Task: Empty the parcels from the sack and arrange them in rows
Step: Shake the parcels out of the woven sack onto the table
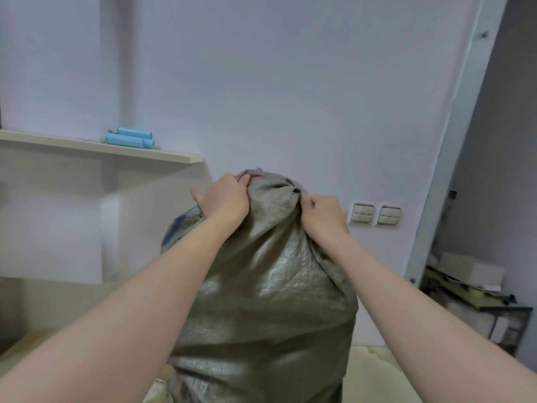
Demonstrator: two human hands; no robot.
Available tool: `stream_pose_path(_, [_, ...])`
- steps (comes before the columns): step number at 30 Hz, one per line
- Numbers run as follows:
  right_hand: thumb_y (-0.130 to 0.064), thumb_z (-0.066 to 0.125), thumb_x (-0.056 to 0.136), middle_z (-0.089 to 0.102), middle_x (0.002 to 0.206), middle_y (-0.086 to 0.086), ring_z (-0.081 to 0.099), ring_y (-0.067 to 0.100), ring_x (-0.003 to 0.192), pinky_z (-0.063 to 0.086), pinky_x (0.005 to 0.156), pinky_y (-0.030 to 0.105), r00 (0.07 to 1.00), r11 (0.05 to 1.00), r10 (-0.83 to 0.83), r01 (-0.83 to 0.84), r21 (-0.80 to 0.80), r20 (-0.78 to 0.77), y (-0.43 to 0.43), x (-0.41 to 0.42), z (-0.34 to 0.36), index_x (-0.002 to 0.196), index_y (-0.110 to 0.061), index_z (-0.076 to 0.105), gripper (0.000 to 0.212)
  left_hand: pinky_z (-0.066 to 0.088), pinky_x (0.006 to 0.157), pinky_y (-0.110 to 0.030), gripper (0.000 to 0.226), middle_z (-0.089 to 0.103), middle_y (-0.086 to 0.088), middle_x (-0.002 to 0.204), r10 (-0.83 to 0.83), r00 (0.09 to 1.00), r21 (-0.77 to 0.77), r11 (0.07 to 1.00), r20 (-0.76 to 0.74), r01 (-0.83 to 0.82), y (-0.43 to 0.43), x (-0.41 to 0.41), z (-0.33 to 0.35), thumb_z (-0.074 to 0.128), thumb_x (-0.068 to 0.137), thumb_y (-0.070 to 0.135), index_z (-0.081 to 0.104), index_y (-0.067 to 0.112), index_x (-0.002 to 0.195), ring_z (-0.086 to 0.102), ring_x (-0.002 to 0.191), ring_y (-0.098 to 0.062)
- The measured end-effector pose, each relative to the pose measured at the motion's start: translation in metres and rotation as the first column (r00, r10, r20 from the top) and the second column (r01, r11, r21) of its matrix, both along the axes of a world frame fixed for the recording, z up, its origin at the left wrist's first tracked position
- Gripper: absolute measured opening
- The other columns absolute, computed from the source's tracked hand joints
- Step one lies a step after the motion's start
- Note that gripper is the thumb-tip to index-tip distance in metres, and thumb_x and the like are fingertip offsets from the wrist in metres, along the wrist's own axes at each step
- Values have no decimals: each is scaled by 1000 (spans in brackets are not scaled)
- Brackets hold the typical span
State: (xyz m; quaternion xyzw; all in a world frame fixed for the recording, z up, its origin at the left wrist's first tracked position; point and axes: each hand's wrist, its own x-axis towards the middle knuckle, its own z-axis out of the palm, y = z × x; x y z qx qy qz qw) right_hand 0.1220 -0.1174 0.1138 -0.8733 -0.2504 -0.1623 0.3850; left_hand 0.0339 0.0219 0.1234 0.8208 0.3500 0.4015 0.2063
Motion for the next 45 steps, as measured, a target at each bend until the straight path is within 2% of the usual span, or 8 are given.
stream_pose_path(6, [-90, 48, 66, -4, 164, 7, 3, 45, 148, 11, 119, 58, 959, 954, 168, -217, -206, -230, -1, -26, -2, 154, -41, -6, 114, 18, 116, -54, 46, 67, -9, 112, -65, 998, -62, 996, 19, 66, 3, -6, 7, 30, 101, 54, 60, 20, 95, 58, 113, -31])
stream_pose_path(11, [-51, 80, 71, 57, 124, 2, 58, 24, 112, 50, 96, 40, 817, 911, 412, -360, 202, -404, -3, -12, -6, 141, -27, 36, 85, 13, 114, -62, 49, 62, 0, 90, -168, 983, -63, 983, 69, 173, -6, -20, -4, 35, 96, 61, 49, 24, 68, 59, 105, -29])
stream_pose_path(16, [-60, 64, 64, 70, 97, -3, 65, 24, 94, 55, 88, 44, 944, 974, 224, -222, 36, -242, 7, -5, -16, 108, -30, 64, 53, -12, 108, -71, 92, 44, -3, 149, -179, 984, -72, 981, -18, 178, -14, -38, -11, 44, 72, 88, 31, 34, 145, 34, 142, -28])
stream_pose_path(20, [-45, 62, 88, 69, 98, 0, 63, 26, 94, 53, 87, 42, 971, 982, 175, -161, 96, -165, -2, -11, -17, 105, -27, 67, 26, -8, 106, -77, 126, -2, -15, 164, -62, 982, -209, 978, -180, 23, -6, -55, -28, 42, 53, 100, -2, 39, 154, -8, 149, -44])
stream_pose_path(25, [-33, 65, 89, 71, 90, 1, 66, 26, 90, 56, 88, 46, 944, 900, 249, -143, 413, -215, 7, -20, -16, 90, -26, 69, 8, 9, 109, -75, 57, 62, -1, 125, -122, 991, -320, 938, 51, 132, 2, -55, -41, 46, 77, 81, 55, 46, 121, 40, 134, -38])
stream_pose_path(29, [-22, 68, 89, 73, 90, 6, 69, 29, 92, 56, 89, 51, 904, 735, 378, -162, 659, -200, 13, -24, 16, 84, -23, 69, 5, 35, 102, -66, 26, 70, 8, 90, -191, 889, -298, 895, 416, 332, 3, -31, -12, 46, 75, 69, 59, 47, 77, 63, 99, -30])
stream_pose_path(34, [-19, 65, 93, 72, 95, 11, 69, 29, 94, 57, 85, 44, 866, 570, 495, -265, 778, -68, 8, -23, 58, 89, -19, 68, 5, 40, 99, -66, 21, 70, 13, 81, -264, 774, -180, 882, 575, 435, -7, -18, 35, 47, 75, 66, 61, 51, 75, 65, 90, -27])
stream_pose_path(45, [-24, 60, 94, 70, 97, 2, 64, 25, 98, 53, 86, 38, 938, 818, 313, -185, 544, -151, 18, -1, -17, 97, -27, 66, 7, 32, 107, -64, 77, 64, 5, 129, -324, 941, -326, 882, 101, 339, 30, -3, -57, 33, 60, 89, 47, 56, 128, 54, 123, -32])
